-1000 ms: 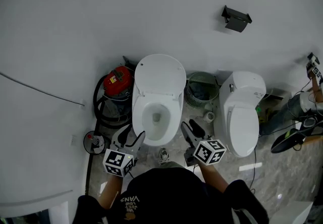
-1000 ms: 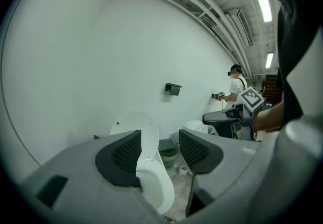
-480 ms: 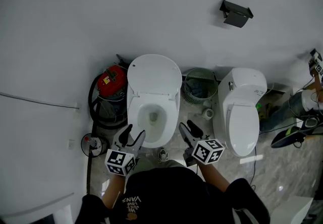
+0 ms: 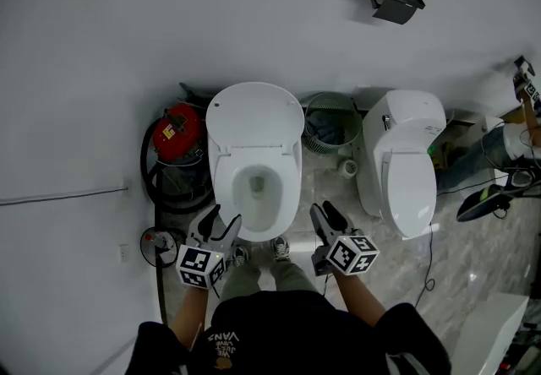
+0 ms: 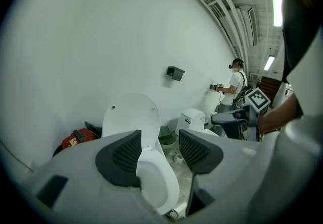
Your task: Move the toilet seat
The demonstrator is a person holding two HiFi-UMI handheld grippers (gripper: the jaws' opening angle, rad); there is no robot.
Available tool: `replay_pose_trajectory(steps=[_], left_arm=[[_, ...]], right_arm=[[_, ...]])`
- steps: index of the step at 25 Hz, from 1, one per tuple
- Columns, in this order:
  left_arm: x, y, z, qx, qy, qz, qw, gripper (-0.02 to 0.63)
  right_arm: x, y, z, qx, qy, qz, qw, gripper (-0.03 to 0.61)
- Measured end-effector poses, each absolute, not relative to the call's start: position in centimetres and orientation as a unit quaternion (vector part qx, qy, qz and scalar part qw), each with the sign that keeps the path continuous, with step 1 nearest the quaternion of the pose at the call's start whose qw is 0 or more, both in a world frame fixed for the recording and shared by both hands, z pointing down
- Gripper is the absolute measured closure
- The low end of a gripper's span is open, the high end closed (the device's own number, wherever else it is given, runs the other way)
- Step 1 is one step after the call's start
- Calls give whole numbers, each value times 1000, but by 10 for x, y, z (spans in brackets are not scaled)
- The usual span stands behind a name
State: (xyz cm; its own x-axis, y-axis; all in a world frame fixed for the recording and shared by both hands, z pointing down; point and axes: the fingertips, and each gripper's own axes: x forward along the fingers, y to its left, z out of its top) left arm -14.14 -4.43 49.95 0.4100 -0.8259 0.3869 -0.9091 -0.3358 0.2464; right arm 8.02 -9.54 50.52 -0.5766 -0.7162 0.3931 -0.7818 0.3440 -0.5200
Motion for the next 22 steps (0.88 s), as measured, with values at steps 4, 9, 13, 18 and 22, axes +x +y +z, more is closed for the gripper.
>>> replay_pose_trajectory(steps=[4,9,13,18,22], left_arm=[[-157,-54,523,819,-520,119,211,388],[-158,-57,560,833,-491,127,220,394],[-152,-53,603,839,-464,156,238,395],[-146,-33,663,832,-437,190,282,371],[-144,-9,709,824,-416,214,321,345]], right_arm=[[74,-95,527,480,-802,351,48,426],[64,-85,563,493,-788,361,70,413],[63,-81,603,511,-761,392,78,409],[68,-77,651,537,-736,402,92,392],[73,-65,694,558,-699,440,79,364]])
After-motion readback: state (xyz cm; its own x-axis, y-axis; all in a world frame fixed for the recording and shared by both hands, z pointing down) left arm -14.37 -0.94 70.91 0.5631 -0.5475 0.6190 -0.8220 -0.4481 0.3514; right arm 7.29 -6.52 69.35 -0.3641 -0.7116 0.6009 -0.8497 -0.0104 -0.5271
